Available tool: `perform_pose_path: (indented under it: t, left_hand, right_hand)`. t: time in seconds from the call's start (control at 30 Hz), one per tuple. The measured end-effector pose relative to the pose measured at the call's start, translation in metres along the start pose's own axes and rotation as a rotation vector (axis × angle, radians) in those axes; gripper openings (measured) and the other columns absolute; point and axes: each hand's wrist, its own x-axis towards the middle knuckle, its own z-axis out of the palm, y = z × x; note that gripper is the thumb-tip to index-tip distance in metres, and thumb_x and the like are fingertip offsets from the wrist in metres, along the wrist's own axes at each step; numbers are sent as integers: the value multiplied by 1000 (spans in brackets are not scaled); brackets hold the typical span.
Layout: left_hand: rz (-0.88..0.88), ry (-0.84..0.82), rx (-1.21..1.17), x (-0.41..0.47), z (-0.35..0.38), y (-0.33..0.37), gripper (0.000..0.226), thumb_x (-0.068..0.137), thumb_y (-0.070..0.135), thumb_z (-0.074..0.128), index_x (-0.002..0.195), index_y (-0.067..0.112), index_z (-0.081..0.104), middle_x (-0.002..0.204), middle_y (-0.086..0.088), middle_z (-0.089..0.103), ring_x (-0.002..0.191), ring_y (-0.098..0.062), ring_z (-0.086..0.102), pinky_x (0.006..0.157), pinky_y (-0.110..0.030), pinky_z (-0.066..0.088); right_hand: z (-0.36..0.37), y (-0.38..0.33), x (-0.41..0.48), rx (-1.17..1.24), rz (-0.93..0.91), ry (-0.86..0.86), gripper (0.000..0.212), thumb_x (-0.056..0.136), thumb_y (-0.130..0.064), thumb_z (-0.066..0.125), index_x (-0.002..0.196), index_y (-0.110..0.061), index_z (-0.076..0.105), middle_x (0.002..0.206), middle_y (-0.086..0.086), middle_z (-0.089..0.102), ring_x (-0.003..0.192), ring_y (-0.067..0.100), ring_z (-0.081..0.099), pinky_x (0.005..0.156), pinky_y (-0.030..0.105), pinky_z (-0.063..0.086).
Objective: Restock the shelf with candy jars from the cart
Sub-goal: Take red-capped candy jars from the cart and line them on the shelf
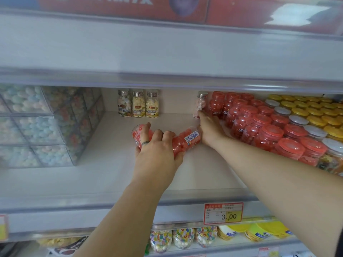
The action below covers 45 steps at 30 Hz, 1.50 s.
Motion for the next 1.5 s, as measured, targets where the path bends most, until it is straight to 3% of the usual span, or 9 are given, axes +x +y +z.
perform_pose_path:
  t: [0.23, 0.33, 0.43, 0.57, 0.73, 0.83, 1.0, 1.2, 1.5]
  left_hand:
    - [9, 11, -18, 0, 0, 1, 55, 95, 51, 50, 141, 23, 42, 138, -3, 46, 150, -31, 2, 118, -52, 26]
    - [2, -1, -6, 0, -1, 1, 55, 96, 52, 49, 142, 24, 39, 139, -2, 45, 150, -30, -1, 117, -51, 28]
    - [1, -4, -7, 0, -1, 1, 55, 96, 52, 49, 143, 24, 39, 141, -1, 44, 150, -30, -1, 118, -51, 27]
    - [-4, -11, -3, -1, -1, 2, 55, 96, 52, 49, 143, 25, 39, 142, 0, 43, 150, -30, -2, 117, -51, 28]
    - [-9, -11, -1, -1, -2, 2, 55, 96, 52, 48, 143, 25, 39, 141, -1, 44, 150, -29, -1, 116, -51, 30]
    - [-8, -18, 9, -1, -2, 2, 55, 96, 52, 48, 143, 25, 38, 141, -1, 43, 150, -29, -1, 116, -51, 29]
    - [6, 1, 5, 0, -1, 1, 55, 96, 52, 48, 143, 24, 39, 139, -2, 46, 150, -30, 1, 118, -51, 26]
    - [11, 9, 4, 1, 1, 0, 55, 95, 51, 50, 142, 25, 40, 139, -2, 45, 150, -30, 2, 120, -49, 23]
    - [8, 11, -13, 0, 1, 0, 55, 95, 50, 51, 142, 24, 41, 140, -2, 45, 150, -30, 1, 118, -51, 26]
  right_hand:
    - [2, 3, -2, -44, -124, 46, 60, 85, 2, 57, 141, -21, 53, 142, 6, 55, 126, 32, 52, 103, 39, 44]
    - [-5, 3, -1, -152, -271, 17, 62, 87, 3, 56, 145, -20, 49, 152, -1, 45, 132, 28, 45, 109, 32, 36]
    - [-9, 5, 2, -206, -307, -17, 62, 89, -2, 56, 147, -21, 45, 158, -3, 34, 137, 26, 36, 112, 36, 35]
    - [-9, 6, 1, -147, -323, -35, 60, 90, 0, 56, 146, -19, 47, 160, 0, 30, 147, 23, 25, 118, 30, 23]
    - [-15, 0, -6, -68, -353, -84, 57, 90, -5, 60, 144, -20, 49, 162, -3, 24, 148, 13, 24, 114, 19, 16]
    - [-19, -5, -8, -133, -351, -96, 55, 93, -12, 58, 146, -22, 46, 163, -6, 22, 147, 16, 27, 113, 22, 19]
    - [-25, -9, -9, -313, -323, -125, 49, 98, -29, 49, 147, -31, 41, 163, -13, 17, 134, 27, 36, 105, 37, 39]
    - [-28, -22, 1, -505, -286, -221, 67, 89, -56, 56, 148, -32, 35, 165, -12, 8, 131, 36, 45, 99, 39, 41]
    - [-24, -8, 4, -497, -267, -215, 62, 93, -37, 55, 150, -29, 32, 165, -9, 8, 132, 35, 46, 104, 43, 44]
